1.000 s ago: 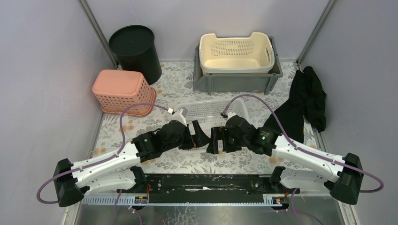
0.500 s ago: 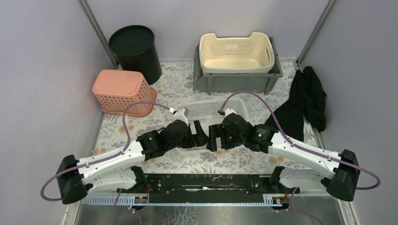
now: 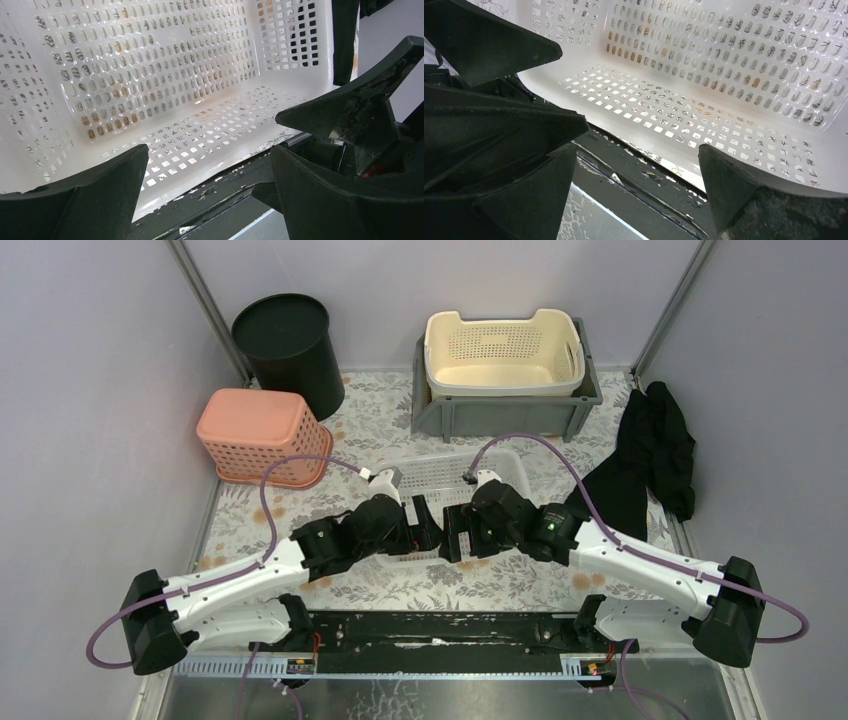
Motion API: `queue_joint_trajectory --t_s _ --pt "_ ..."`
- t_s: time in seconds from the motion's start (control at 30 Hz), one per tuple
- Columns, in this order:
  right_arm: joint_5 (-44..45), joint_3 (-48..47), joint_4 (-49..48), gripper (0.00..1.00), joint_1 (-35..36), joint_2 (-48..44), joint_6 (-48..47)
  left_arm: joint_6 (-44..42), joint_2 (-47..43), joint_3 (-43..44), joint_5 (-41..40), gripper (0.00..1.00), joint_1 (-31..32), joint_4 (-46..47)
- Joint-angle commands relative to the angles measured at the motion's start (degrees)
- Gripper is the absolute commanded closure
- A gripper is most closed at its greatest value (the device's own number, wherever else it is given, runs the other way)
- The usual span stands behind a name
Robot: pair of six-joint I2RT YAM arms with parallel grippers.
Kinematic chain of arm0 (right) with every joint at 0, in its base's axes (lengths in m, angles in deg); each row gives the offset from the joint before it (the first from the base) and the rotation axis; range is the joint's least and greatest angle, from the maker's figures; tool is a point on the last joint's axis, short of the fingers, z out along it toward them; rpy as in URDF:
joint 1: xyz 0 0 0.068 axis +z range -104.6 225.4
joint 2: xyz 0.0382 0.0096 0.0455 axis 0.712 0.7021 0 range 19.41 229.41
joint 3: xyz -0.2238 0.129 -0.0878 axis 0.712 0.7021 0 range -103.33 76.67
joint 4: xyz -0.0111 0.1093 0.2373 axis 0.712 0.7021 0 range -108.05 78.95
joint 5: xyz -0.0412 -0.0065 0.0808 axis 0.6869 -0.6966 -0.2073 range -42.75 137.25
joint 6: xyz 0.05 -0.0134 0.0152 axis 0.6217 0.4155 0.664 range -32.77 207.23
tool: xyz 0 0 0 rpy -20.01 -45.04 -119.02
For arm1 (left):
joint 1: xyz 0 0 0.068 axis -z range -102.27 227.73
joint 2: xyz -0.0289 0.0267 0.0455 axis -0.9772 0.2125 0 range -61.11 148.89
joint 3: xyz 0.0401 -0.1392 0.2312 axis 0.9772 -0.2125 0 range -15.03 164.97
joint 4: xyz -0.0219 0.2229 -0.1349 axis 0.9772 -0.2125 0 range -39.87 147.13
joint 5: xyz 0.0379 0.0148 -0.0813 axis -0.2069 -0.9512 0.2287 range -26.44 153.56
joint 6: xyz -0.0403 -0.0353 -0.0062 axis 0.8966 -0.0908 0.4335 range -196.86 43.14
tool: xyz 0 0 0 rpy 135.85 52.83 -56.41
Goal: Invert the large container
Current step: Turn the container upside down at the center of the board.
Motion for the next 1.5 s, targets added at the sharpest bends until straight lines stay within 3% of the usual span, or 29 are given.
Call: queue_joint_trajectory --t_s 0.0,0.33,0.63,1.03,1.47 --pt "2.34 -4.19 -4.57 0.01 -0.06 -0.92 -0.09 -0.54 -0.6 4.41 -0.37 0.0 0.52 -0.85" --pt "7.6 -10.32 1.33 0.01 -0.05 1.07 -2.84 -5.38 0.8 12.28 -3.57 0.0 -2.53 -8.23" --pt "12.24 -12.74 5.82 0.01 -0.76 1.48 -4.21 -5.38 -3.22 11.21 -3.38 0.0 -9.37 -12.97" --pt "6.58 -10.2 5.6 0.0 -8.47 3.32 -3.57 -7.81 -5.39 6.51 0.99 0.0 -18.62 -14.06" --pt "3.24 -8.14 4.34 0.0 -11.22 2.9 -3.13 -8.81 -5.26 3.1 3.73 0.0 -21.31 -11.98"
